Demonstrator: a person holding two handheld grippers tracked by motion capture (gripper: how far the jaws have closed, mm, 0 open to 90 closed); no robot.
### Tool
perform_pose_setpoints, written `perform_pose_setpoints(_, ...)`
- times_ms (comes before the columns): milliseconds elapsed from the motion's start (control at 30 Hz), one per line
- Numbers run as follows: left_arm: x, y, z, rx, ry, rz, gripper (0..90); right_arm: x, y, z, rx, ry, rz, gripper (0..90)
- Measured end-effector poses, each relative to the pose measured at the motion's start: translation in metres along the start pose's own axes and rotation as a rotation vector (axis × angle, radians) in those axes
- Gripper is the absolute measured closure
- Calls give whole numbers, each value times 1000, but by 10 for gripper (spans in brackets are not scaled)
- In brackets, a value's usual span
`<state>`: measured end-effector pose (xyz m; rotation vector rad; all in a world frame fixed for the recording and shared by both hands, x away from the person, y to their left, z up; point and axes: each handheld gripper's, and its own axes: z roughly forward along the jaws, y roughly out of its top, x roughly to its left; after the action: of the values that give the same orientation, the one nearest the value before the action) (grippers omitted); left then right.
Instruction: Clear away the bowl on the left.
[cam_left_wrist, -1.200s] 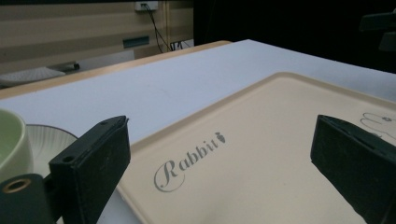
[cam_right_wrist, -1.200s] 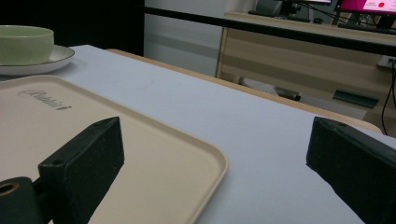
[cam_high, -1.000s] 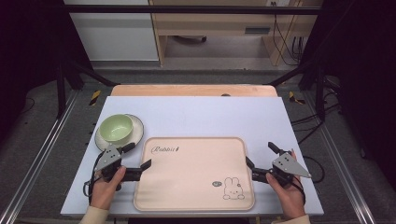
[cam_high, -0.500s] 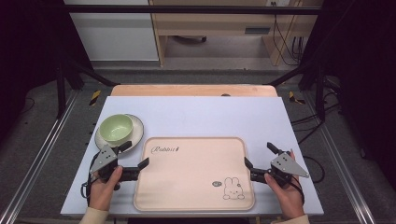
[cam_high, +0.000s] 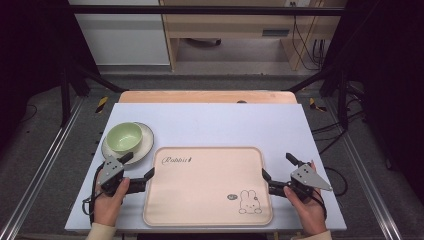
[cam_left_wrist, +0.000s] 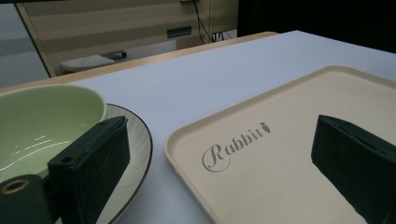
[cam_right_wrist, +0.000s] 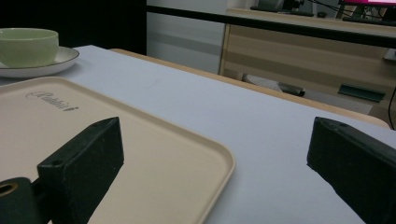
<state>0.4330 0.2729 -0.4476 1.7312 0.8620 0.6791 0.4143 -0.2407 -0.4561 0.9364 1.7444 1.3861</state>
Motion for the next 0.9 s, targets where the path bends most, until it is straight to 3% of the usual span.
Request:
perform_pose_setpoints(100,4,2,3,12,5,5,46,0,0,1,-2,3,1,38)
perform_pose_setpoints(233,15,12,6,41,27,49,48,3,2,2,-3,16,-7,39)
perform_pose_setpoints(267,23,17,7,64,29,42,48,4,2,2,2,17,-10,39)
perform_pose_setpoints(333,31,21,6,82,26,-15,48,5,1,3,10,18,-13,39)
perform_pose_setpoints(367,31,21,6,82,26,-15,45,5,1,3,10,18,-13,39)
perform_pose_setpoints(400,38,24,6,87,33,-49,45,5,1,3,11,18,-14,39)
perform_pose_setpoints(433,47,29,4,86,67,-45,48,5,1,4,13,17,-14,39)
perform_pose_setpoints(533,57,34,3,85,87,-55,48,5,1,4,15,13,-12,39)
perform_pose_setpoints(667,80,45,0,108,136,-63,47,4,0,4,13,10,-8,38)
perform_pose_setpoints(800,94,51,-1,127,168,-48,47,4,0,4,13,11,-10,37)
perform_pose_setpoints(900,103,54,-1,132,187,-60,47,4,0,4,13,9,-9,37)
